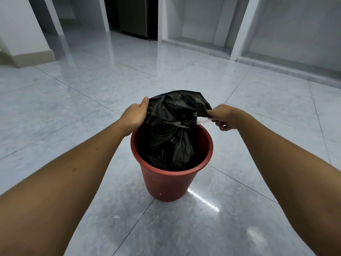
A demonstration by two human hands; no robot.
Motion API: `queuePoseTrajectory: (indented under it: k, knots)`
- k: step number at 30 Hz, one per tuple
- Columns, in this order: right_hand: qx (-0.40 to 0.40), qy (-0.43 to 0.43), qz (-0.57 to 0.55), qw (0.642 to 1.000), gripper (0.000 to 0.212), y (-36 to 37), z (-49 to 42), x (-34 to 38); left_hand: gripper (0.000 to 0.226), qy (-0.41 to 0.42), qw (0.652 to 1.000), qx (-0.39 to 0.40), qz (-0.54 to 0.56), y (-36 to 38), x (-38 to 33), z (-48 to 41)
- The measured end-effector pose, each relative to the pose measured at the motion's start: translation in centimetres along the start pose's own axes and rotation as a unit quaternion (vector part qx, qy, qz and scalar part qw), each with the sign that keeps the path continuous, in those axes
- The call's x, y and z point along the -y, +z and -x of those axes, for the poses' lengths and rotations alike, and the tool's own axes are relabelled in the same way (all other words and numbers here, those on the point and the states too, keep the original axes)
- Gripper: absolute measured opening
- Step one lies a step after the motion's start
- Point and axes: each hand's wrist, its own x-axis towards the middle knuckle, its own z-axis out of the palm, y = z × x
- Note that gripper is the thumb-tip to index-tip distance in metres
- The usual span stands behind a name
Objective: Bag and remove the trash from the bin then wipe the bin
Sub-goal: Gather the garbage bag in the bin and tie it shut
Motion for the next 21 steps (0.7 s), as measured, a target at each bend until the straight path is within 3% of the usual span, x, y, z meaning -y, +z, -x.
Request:
queuePoseTrajectory:
  k: [4,8,13,15,19,21]
  knots:
    - [-0.005,-0.002,-0.011,1.000,0.026,0.2,-0.2,0.0,0.060,-0.011,1.000,-0.010,0.012,0.2,0.1,-0.2]
    - [0.008,-0.005,-0.073,0.997,0.026,0.5,-0.9,-0.2,0.052,-0.054,0.989,-0.018,0.137,0.3,0.5,-1.1]
    - [0.061,0.066,-0.204,0.975,0.028,1.3,-1.6,-1.2,0.026,-0.103,0.900,-0.004,0.423,1.4,0.6,-1.2]
    - [0.071,0.091,-0.198,0.973,0.026,0.4,-1.1,-0.5,0.021,-0.116,0.905,0.009,0.409,1.2,-0.4,-0.7]
    - [0.084,0.112,-0.136,0.981,0.025,-3.2,2.1,5.0,0.020,-0.132,0.966,0.005,0.223,-2.3,-5.6,1.5]
    - [0.099,0.116,-0.102,0.983,0.027,-5.0,4.2,8.7,0.017,-0.138,0.973,-0.005,0.183,-4.3,-8.7,2.7]
